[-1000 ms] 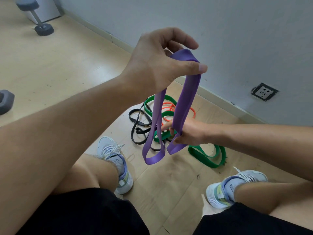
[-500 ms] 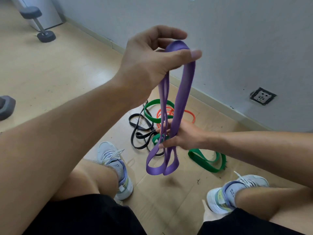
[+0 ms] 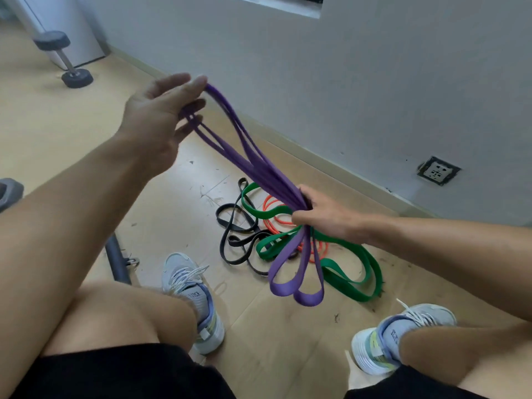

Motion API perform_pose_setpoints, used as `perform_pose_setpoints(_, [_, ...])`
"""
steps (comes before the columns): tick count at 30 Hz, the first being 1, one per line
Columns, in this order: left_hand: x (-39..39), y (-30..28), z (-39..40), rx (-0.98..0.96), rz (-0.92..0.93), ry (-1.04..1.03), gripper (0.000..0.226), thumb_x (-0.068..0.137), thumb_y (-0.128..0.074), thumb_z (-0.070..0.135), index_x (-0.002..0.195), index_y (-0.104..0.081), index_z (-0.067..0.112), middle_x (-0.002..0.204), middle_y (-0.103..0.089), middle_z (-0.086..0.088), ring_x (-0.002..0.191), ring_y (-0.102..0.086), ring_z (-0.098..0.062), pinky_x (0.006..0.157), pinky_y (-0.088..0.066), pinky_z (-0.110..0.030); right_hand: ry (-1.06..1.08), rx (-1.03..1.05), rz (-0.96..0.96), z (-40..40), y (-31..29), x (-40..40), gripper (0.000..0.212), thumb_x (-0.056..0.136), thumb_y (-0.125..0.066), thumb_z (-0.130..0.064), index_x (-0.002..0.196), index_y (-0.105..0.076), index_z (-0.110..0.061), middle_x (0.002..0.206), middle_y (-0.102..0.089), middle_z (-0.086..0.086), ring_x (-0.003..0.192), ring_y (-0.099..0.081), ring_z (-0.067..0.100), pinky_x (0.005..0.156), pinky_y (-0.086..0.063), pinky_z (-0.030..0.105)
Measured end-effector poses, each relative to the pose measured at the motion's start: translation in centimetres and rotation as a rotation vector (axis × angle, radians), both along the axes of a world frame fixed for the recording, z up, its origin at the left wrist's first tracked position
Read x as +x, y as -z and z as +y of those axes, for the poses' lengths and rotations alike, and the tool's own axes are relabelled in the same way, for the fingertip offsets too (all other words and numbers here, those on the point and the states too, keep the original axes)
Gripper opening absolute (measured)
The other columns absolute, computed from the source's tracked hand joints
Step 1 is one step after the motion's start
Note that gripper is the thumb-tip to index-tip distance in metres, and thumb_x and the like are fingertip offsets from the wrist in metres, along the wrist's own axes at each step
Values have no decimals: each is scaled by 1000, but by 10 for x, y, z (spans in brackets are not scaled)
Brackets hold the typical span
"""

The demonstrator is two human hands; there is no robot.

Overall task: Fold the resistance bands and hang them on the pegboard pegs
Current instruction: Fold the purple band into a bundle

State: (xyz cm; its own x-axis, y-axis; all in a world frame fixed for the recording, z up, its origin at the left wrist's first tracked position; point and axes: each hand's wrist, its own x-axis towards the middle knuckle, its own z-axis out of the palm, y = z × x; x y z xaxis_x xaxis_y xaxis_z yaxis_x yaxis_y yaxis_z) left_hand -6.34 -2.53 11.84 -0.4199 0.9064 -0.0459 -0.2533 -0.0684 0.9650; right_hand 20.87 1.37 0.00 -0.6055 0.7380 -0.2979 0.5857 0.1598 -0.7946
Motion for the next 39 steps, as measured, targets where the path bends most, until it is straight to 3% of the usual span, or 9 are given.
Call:
perform_pose_setpoints(7, [-42, 47, -14, -386, 362, 184, 51, 90, -73, 20, 137, -56, 13, 122, -70, -11, 119, -66, -26, 109, -48, -45, 119, 160, -26, 24, -14, 24, 34, 79, -87, -19, 109, -71, -23, 98, -77, -4, 87, -74, 17, 88, -60, 42])
perform_pose_setpoints(12, [-19, 42, -8, -420, 654, 327, 72, 75, -87, 23, 140, -55, 21, 137, -62, -2, 123, -58, -18, 92, -46, -29, 36, 347, -60, 18, -33, 19, 42, 80, -86, -21, 120, -74, -25, 100, -74, -11, 83, -67, -3, 74, -49, 5])
perform_pose_setpoints(18, [59, 38, -2, -340, 928, 678, 91, 67, -93, 34, 144, -46, 31, 134, -60, 7, 125, -54, -9, 101, -46, -24, -48, 325, -21, 2, -51, 7, 56, 76, -85, -13, 116, -48, -27, 98, -77, -6, 82, -71, 12, 80, -59, 28])
perform_pose_setpoints(21, [85, 48, -2, -317, 994, 842, 88, 68, -93, 29, 140, -42, 30, 124, -67, 8, 107, -67, -9, 78, -46, -8, -43, 276, 54, 0, -58, 8, 54, 72, -85, -7, 103, -44, -25, 92, -78, -1, 70, -68, 15, 70, -59, 35])
perform_pose_setpoints(27, [95, 39, 0, -330, 1301, 750, 90, 62, -93, 40, 141, -52, 21, 91, -65, 10, 77, -62, -12, 75, -47, -25, -52, 224, 98, 2, -59, 15, 54, 72, -87, -2, 95, -41, -21, 87, -75, 6, 66, -66, 11, 62, -57, 30])
perform_pose_setpoints(30, [97, 26, -1, -268, 1298, 693, 71, 63, -88, 33, 129, -63, 24, 78, -69, 13, 62, -58, -2, 61, -45, -21, -41, 141, 157, 5, -57, 15, 54, 75, -85, 1, 102, -45, -23, 92, -77, 8, 72, -69, 14, 69, -59, 32])
perform_pose_setpoints(33, [93, 22, -4, -251, 1233, 673, 63, 65, -86, 26, 124, -65, 28, 78, -77, 8, 61, -64, -9, 62, -52, -25, -63, 68, 176, 7, -50, 15, 51, 78, -85, -1, 107, -50, -24, 97, -78, 9, 79, -72, 16, 79, -61, 37])
perform_pose_setpoints(36, [86, 22, -6, -247, 1024, 619, 63, 71, -82, 7, 128, -61, 28, 82, -79, 1, 62, -66, -12, 64, -56, -22, -71, 69, 135, 11, -42, 16, 41, 78, -85, -6, 109, -63, -19, 103, -77, 7, 94, -74, 23, 94, -59, 43])
perform_pose_setpoints(39, [80, 18, -7, -191, 749, 557, 59, 76, -77, -5, 125, -65, 25, 87, -79, -6, 68, -68, -15, 70, -60, -26, -87, 46, 42, 10, -36, 19, 31, 78, -87, -16, 104, -71, -16, 100, -77, 4, 95, -73, 21, 90, -59, 40])
